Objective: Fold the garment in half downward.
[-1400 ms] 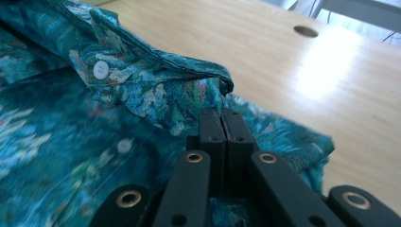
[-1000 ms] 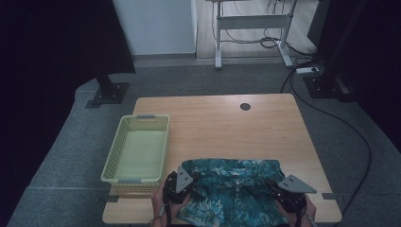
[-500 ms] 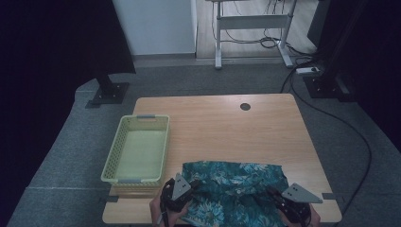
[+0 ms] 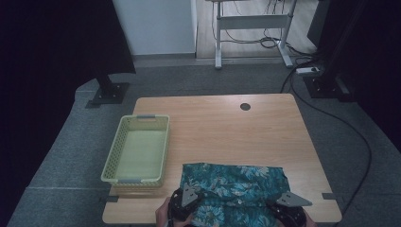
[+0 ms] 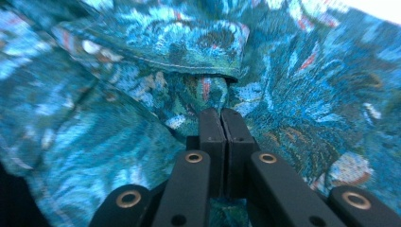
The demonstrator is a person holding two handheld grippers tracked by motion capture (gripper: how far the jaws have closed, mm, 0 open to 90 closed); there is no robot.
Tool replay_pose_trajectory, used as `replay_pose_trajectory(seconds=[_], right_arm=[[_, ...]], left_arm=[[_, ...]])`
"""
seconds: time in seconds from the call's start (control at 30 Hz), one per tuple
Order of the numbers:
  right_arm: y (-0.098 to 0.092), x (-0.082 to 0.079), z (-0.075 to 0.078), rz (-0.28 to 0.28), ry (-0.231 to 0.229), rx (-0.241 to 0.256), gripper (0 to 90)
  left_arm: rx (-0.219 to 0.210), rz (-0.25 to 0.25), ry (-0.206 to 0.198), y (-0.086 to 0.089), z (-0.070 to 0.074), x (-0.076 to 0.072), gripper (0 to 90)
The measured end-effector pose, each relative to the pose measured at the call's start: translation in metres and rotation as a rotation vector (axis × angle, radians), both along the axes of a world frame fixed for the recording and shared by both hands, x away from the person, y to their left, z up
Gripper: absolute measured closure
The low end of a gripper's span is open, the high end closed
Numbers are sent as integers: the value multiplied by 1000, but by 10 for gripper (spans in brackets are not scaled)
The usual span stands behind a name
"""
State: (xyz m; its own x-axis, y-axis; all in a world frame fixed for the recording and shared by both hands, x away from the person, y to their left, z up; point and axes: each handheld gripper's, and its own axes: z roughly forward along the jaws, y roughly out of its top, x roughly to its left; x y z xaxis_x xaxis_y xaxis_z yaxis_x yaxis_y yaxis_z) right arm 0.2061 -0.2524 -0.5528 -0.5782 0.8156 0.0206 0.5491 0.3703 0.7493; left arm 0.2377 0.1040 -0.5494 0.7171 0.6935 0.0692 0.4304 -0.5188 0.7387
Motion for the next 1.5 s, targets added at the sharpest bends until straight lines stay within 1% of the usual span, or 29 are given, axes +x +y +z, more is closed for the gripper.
replay_pose_trajectory(seconds=[0.03, 0.1, 0.2, 0.3, 0.47, 0.6, 0.67, 0.77, 0.93, 1.07, 1.2, 1.27, 1.37, 1.5], right_arm=[[0, 2, -1, -1, 1, 7, 870], [0, 7, 0, -4, 2, -3, 870], [-1, 17, 0, -5, 6, -8, 870], [-3, 31, 0, -15, 9, -10, 869], [-3, 56, 1, -39, 5, -23, 869], [-1, 72, 1, -57, 1, -34, 868], [0, 77, 1, -63, -4, -34, 868], [0, 83, 0, -74, -7, -15, 868], [0, 89, -1, -89, -12, -1, 868], [3, 90, -2, -97, -39, -28, 868], [4, 86, 1, -113, -61, -16, 868], [4, 80, 5, -107, -85, -5, 868], [3, 65, 13, -90, -121, 9, 868], [1, 43, 22, -73, -155, 25, 868]], left_arm=[[9, 2, -5, -1, 0, 2, 891], [5, 8, 4, -3, 0, 7, 891], [-10, 21, 21, -3, 1, 18, 888], [-24, 39, 32, -6, 0, 30, 886], [-5, 62, 22, -12, 1, 49, 887], [-6, 78, 32, -13, 2, 63, 887], [-7, 81, 35, -13, 2, 68, 887], [-12, 90, 35, -13, 2, 73, 887], [-15, 100, 30, -13, 2, 76, 888], [-6, 93, 11, -14, 1, 76, 889], [-38, 95, -2, -10, 4, 73, 893], [-46, 93, -21, -7, 8, 68, 893], [-58, 78, -48, -4, 13, 57, 893], [-65, 62, -58, -2, 14, 41, 891]])
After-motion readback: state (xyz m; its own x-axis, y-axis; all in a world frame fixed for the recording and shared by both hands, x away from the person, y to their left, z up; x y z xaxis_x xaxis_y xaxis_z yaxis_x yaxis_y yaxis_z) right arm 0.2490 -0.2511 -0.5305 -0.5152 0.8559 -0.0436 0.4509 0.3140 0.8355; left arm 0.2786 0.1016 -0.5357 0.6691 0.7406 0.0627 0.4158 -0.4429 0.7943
